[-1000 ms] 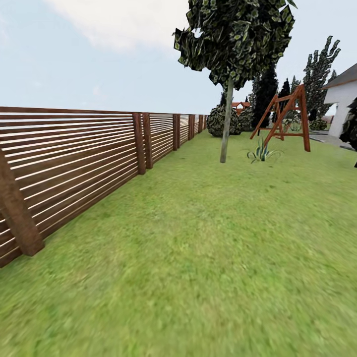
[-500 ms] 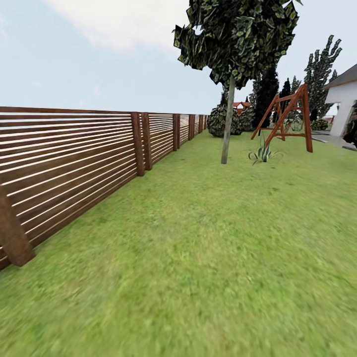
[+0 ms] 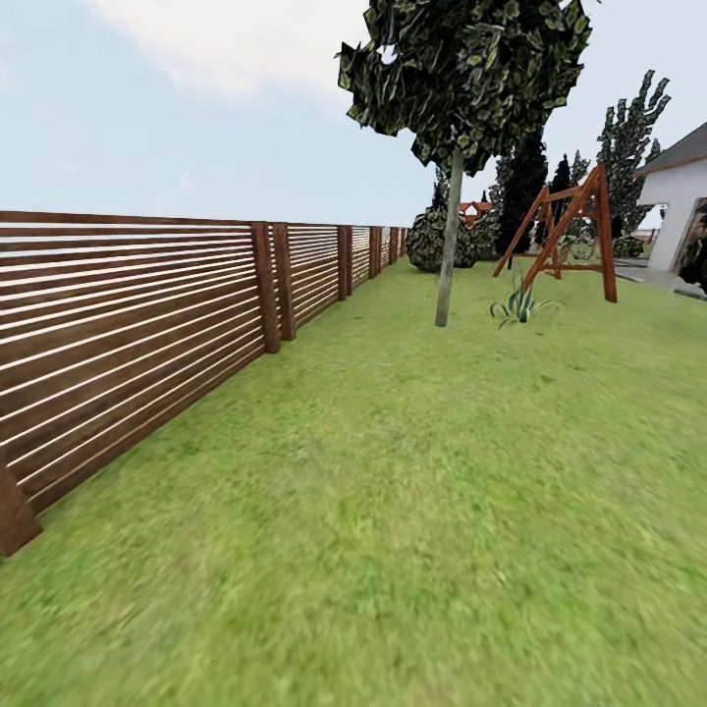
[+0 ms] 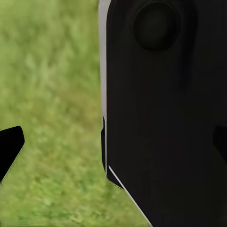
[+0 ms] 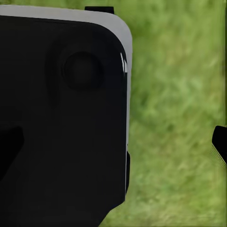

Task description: Take the three Easter eggs out of the wicker basket on the lawn in the garden, then place them on the lawn next to a single tree (choose any tree) so that all three eggs are next to the same tree and none are left in the basket.

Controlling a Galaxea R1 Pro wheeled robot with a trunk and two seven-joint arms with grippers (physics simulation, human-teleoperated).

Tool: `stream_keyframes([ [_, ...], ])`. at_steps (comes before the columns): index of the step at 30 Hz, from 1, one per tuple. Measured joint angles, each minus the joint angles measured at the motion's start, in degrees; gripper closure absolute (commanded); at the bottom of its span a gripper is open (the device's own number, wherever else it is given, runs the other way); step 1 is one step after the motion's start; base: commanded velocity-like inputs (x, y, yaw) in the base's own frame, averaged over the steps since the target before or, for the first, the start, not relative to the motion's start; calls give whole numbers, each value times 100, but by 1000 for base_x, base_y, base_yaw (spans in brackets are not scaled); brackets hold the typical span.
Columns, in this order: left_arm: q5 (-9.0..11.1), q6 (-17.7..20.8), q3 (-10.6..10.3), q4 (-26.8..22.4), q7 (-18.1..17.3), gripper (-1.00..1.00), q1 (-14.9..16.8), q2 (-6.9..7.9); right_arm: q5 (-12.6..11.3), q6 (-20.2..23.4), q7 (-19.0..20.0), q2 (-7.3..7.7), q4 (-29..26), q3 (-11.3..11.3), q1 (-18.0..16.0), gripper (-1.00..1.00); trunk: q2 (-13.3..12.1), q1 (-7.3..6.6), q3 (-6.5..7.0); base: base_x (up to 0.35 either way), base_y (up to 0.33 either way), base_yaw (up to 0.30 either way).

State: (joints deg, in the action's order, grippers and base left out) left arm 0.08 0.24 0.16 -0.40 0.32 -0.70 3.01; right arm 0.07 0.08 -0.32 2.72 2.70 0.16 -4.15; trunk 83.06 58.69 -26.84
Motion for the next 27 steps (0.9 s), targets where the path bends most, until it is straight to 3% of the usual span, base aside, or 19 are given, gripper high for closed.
stream_keyframes([
  [27,0,0,0,1,0,-100,0,-3,0,0,0,0,0,0,0,-100,0,0,0,330,0,0],
])
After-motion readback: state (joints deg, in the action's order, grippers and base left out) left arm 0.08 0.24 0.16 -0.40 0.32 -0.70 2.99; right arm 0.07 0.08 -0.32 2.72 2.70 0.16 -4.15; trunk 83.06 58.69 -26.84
